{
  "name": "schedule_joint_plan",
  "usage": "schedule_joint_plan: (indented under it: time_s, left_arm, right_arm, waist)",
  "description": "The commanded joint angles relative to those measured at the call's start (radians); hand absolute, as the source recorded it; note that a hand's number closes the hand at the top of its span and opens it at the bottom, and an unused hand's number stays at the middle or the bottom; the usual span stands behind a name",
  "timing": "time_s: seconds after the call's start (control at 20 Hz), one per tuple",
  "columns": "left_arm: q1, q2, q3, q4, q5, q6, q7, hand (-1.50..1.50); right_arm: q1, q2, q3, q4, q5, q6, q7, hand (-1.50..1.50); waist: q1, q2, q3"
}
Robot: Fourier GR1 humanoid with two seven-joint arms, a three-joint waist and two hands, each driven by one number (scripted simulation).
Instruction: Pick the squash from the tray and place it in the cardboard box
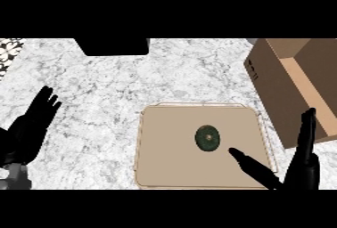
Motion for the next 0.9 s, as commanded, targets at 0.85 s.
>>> schedule_joint_plan:
  time_s: [0.85]
  left_arm:
    - [-0.030, 0.008, -0.013, -0.052, 0.026, -0.035, 0.049, 0.00]
  right_arm:
    - [0.015, -0.008, 0.148, -0.144, 0.621, 0.775, 1.132, -1.50]
  waist:
    - [0.069, 0.022, -0.004]
